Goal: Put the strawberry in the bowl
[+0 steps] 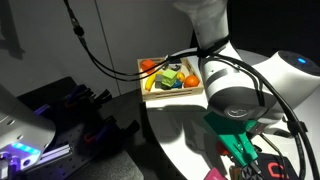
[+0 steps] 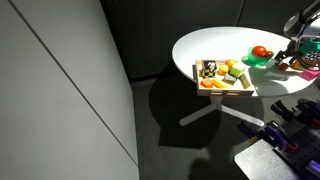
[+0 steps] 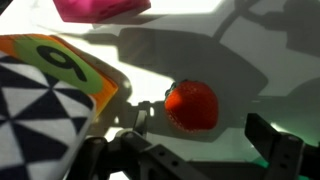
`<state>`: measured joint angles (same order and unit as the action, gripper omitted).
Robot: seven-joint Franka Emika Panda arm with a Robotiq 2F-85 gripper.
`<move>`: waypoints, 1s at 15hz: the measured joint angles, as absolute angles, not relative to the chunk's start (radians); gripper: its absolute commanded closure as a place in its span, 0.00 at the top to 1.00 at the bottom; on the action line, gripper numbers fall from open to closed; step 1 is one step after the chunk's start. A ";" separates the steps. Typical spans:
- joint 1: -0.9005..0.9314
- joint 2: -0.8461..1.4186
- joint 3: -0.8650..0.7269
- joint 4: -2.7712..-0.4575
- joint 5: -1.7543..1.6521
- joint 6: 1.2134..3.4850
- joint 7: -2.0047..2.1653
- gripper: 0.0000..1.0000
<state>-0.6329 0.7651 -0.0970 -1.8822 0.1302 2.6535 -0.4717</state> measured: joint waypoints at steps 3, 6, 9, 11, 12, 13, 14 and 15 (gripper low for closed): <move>-0.633 0.765 -0.101 -1.882 0.126 2.644 -0.472 1.00; -0.633 0.765 -0.106 -1.882 0.125 2.628 -0.472 1.00; -0.633 0.768 -0.108 -1.882 0.125 2.624 -0.472 0.74; -0.633 0.770 -0.108 -1.882 0.125 2.627 -0.471 0.58; -0.633 0.771 -0.108 -1.882 0.125 2.632 -0.470 0.49; -0.633 0.773 -0.107 -1.882 0.125 2.642 -0.470 0.40; -0.633 0.774 -0.106 -1.882 0.125 2.653 -0.470 0.34; -0.633 0.774 -0.105 -1.882 0.125 2.663 -0.470 0.26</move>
<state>-0.6329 0.7742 -0.1054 -1.8816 0.1248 2.6628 -0.4695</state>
